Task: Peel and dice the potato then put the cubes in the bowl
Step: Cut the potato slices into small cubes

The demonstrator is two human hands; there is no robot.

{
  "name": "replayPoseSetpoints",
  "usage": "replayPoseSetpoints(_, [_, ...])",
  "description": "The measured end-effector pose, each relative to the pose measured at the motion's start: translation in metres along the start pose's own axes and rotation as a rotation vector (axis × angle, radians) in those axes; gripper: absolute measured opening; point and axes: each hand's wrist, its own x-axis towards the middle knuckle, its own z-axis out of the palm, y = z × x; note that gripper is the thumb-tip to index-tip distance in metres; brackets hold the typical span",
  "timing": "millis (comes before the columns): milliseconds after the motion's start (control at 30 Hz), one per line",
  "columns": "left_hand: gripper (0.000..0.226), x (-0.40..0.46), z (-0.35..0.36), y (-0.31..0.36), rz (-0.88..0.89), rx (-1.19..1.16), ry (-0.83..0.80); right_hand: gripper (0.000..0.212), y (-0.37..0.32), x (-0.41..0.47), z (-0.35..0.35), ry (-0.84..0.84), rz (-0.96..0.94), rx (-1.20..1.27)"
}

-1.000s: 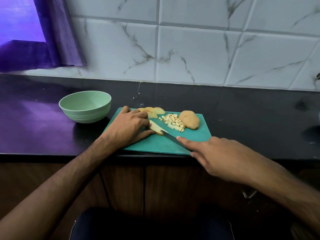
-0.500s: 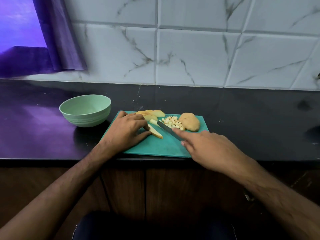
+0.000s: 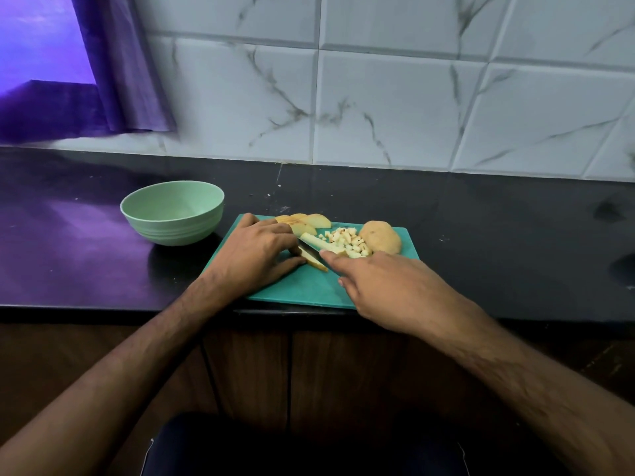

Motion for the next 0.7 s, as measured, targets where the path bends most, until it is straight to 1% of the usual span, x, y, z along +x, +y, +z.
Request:
replayPoseSetpoints(67, [0.038, -0.001, 0.000, 0.000, 0.007, -0.002, 0.000, 0.051, -0.001, 0.006, -0.002, -0.027, -0.016, -0.008])
replayPoseSetpoints(267, [0.041, -0.001, 0.000, 0.000, -0.008, 0.004, 0.000, 0.052, 0.001, 0.026, 0.005, -0.059, -0.045, 0.006])
replayPoseSetpoints(433, [0.041, -0.001, 0.002, -0.001, -0.011, 0.018, 0.001, 0.054, 0.011, -0.009, 0.015, -0.054, -0.026, 0.079])
replayPoseSetpoints(567, [0.038, -0.001, 0.005, -0.003, -0.045, -0.027, -0.009, 0.056, 0.023, -0.053, 0.023, -0.027, 0.012, 0.089])
replayPoseSetpoints(700, [0.030, -0.003, 0.005, -0.004, -0.088, -0.067, -0.032, 0.055, 0.026, -0.059, 0.021, -0.022, 0.020, 0.087])
